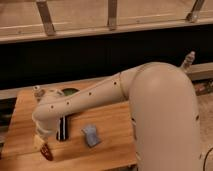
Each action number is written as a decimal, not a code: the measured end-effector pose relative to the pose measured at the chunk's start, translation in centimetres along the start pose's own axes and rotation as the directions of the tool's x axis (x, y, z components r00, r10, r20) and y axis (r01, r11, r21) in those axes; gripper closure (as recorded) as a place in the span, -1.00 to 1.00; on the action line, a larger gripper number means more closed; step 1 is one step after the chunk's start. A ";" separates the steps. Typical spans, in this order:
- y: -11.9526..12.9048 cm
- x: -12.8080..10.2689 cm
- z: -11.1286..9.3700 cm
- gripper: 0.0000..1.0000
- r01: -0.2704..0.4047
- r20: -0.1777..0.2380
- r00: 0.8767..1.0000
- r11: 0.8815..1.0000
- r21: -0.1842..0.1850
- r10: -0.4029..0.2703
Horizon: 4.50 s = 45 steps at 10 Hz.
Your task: Place the pepper in the ceramic bowl
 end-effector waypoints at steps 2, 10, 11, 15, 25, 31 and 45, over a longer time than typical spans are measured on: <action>0.8 -0.6 2.1 -0.25 0.014 -0.026 1.000 0.999 -0.031 -0.015; 0.1 0.3 9.2 -0.25 -0.023 -0.077 0.997 0.999 -0.029 0.021; -0.7 0.3 9.8 -0.20 -0.046 -0.075 0.996 0.999 -0.015 0.045; -1.2 0.5 10.0 0.62 -0.057 -0.078 0.995 0.998 -0.002 0.057; 3.5 -2.4 2.0 1.00 0.116 0.138 0.985 0.992 -0.052 -0.107; 5.2 -4.7 -12.4 1.00 0.200 0.213 0.953 0.975 0.092 -0.216; -19.0 -16.5 -15.2 1.00 0.240 0.128 0.958 0.961 0.140 -0.257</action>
